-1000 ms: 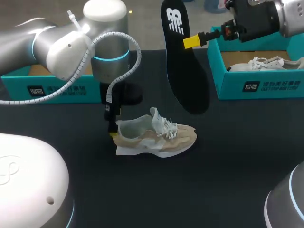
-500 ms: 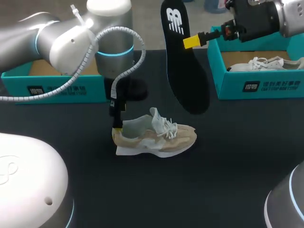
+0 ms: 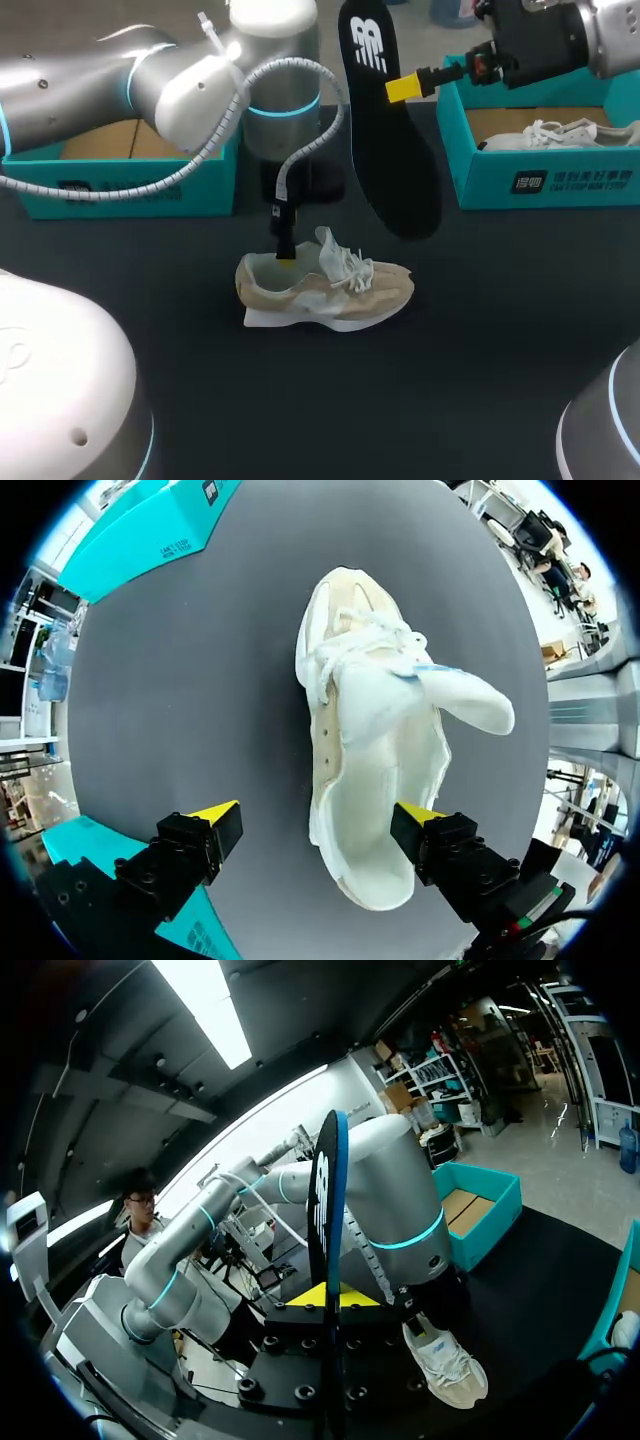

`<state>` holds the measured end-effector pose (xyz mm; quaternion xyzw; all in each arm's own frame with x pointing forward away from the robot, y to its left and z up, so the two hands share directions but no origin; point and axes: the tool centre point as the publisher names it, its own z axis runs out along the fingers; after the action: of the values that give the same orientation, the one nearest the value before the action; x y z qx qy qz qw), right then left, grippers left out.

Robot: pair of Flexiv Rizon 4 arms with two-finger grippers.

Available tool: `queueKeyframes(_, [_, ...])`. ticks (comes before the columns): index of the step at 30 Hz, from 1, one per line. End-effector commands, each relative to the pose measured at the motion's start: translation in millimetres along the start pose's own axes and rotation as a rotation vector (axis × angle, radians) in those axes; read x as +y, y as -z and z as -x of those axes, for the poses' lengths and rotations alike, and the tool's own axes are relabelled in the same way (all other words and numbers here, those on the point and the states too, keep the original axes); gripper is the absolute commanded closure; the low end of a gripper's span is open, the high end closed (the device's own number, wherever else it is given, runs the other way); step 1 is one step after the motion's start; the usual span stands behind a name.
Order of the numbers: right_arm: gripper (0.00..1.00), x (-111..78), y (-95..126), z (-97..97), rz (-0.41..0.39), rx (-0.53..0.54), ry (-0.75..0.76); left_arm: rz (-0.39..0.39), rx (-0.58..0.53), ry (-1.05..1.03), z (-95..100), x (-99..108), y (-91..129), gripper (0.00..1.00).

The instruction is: Take the shoe out of the shoebox, open the shoe tongue, remove and reinsert the insole, then place the shoe into the shoebox

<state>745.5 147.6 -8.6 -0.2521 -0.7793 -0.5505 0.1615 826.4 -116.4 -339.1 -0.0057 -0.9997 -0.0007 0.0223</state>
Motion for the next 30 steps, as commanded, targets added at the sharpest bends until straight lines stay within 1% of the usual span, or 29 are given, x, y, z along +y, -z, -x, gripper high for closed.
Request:
queueKeyframes(1, [1.00, 0.8, -1.8, 1.1, -0.002, 0.000, -0.001, -0.044, -0.038, 0.007, -6.0, -3.2, -10.2, 0.00])
queueKeyframes(2, [1.00, 0.8, -1.8, 1.1, -0.002, 0.000, -0.001, -0.026, -0.034, 0.015, -6.0, -4.1, -11.8, 0.00])
queueKeyframes(4, [1.00, 0.8, -1.8, 1.1, -0.002, 0.000, -0.001, -0.054, -0.047, -0.001, -5.2, -6.6, -15.6, 0.00])
queueKeyframes(5, [1.00, 0.8, -1.8, 1.1, -0.002, 0.000, -0.001, -0.046, -0.045, -0.010, -4.5, -8.6, -18.6, 0.00])
queueKeyframes(6, [1.00, 0.8, -1.8, 1.1, -0.002, 0.000, -0.001, -0.070, -0.046, -0.018, -4.3, -9.5, -19.6, 0.00])
queueKeyframes(8, [1.00, 0.8, -1.8, 1.1, -0.002, 0.000, -0.001, -0.060, -0.046, -0.016, -3.9, -11.2, -22.6, 0.00])
queueKeyframes(9, [1.00, 0.8, -1.8, 1.1, -0.002, 0.000, -0.001, -0.073, -0.046, -0.021, -4.1, -11.8, -23.6, 0.05])
queueKeyframes(11, [1.00, 0.8, -1.8, 1.1, -0.002, 0.000, -0.001, -0.066, -0.049, -0.020, -4.3, -13.8, -26.6, 0.05])
queueKeyframes(14, [1.00, 0.8, -1.8, 1.1, -0.002, 0.000, -0.001, -0.079, -0.054, -0.018, -3.8, -17.0, -30.6, 0.06])
queueKeyframes(18, [1.00, 0.8, -1.8, 1.1, -0.002, 0.000, -0.001, -0.094, -0.052, -0.019, -2.0, -25.7, -34.0, 0.10])
queueKeyframes(19, [1.00, 0.8, -1.8, 1.1, -0.002, 0.000, -0.001, -0.094, -0.052, -0.019, -1.8, -27.3, -34.3, 0.13])
queueKeyframes(20, [1.00, 0.8, -1.8, 1.1, -0.002, 0.000, -0.001, -0.094, -0.053, -0.019, -1.5, -29.1, -34.7, 0.14])
queueKeyframes(24, [1.00, 0.8, -1.8, 1.1, -0.002, 0.000, -0.001, -0.098, -0.049, -0.024, 0.2, -33.8, -35.6, 0.29])
queueKeyframes(25, [1.00, 0.8, -1.8, 1.1, -0.002, 0.000, -0.001, -0.099, -0.050, -0.027, 0.3, -34.6, -36.0, 0.35])
queueKeyframes(26, [1.00, 0.8, -1.8, 1.1, -0.002, 0.000, -0.001, -0.100, -0.050, -0.028, 0.5, -35.7, -36.9, 0.47])
queueKeyframes(28, [1.00, 0.8, -1.8, 1.1, -0.002, 0.000, -0.001, -0.100, -0.044, -0.034, 0.6, -36.6, -38.5, 0.53])
queueKeyframes(30, [1.00, 0.8, -1.8, 1.1, -0.002, 0.000, -0.001, -0.102, -0.040, -0.037, 0.0, -36.8, -39.8, 0.61])
